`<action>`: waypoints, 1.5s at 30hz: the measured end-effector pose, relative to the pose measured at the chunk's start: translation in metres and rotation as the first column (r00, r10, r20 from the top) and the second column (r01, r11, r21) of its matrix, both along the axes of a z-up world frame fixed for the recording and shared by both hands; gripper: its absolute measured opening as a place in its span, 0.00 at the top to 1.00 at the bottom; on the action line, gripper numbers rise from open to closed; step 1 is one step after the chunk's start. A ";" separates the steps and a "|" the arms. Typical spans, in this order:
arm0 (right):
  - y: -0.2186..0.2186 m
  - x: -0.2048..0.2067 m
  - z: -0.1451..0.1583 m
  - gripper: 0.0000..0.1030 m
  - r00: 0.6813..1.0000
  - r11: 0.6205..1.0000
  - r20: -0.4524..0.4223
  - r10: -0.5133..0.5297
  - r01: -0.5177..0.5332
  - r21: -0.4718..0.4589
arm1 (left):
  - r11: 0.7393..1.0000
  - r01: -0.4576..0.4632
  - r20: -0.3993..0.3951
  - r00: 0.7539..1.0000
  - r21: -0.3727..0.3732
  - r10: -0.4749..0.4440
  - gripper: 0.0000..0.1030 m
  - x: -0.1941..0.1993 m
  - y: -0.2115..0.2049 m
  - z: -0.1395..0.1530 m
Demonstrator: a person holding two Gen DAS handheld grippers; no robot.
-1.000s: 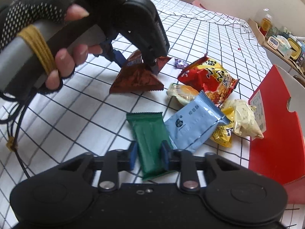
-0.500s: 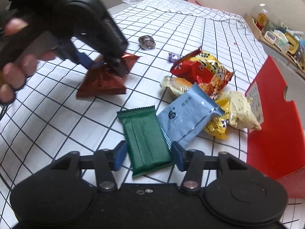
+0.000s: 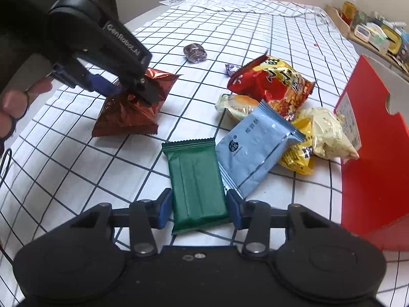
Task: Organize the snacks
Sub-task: 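Grasp the brown Oreo bag with the left tool while the right tool grasps the green bar, then carry the Oreo bag with the left tool while the right tool carries the green bar into the box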
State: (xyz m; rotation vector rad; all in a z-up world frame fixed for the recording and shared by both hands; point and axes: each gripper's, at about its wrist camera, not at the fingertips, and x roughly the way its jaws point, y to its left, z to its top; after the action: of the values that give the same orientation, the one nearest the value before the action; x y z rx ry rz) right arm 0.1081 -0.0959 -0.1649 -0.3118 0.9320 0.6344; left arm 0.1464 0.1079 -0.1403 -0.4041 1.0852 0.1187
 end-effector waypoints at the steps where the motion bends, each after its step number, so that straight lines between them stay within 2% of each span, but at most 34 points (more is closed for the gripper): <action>1: -0.001 0.000 0.001 0.57 1.000 1.000 -0.007 -0.008 0.008 0.007 | 1.000 0.002 0.000 1.000 0.002 -0.002 0.57 -0.001 -0.001 0.001; 11: -0.016 -0.012 0.025 0.57 0.996 0.996 0.013 -0.083 0.082 0.032 | 1.000 0.025 0.016 1.000 0.017 -0.025 0.57 -0.014 -0.016 0.021; 23: -0.064 -0.019 0.081 0.57 0.980 0.979 0.088 -0.178 0.167 0.115 | 0.996 0.076 0.095 0.992 0.035 -0.079 0.57 -0.022 -0.060 0.075; 35: -0.136 -0.003 0.126 0.57 0.953 0.947 0.117 -0.279 0.252 0.201 | 0.980 0.186 0.195 0.961 0.070 -0.196 0.57 -0.009 -0.142 0.131; 45: -0.202 0.026 0.142 0.57 0.929 0.923 0.132 -0.347 0.313 0.224 | 0.962 0.254 0.205 0.941 0.105 -0.270 0.57 0.016 -0.221 0.142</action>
State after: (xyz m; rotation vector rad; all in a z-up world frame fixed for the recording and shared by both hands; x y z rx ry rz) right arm 0.1340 -0.2982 -0.0232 -0.0241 0.7277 0.3771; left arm 0.1624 -0.1133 0.0018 -0.1941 0.9053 -0.1184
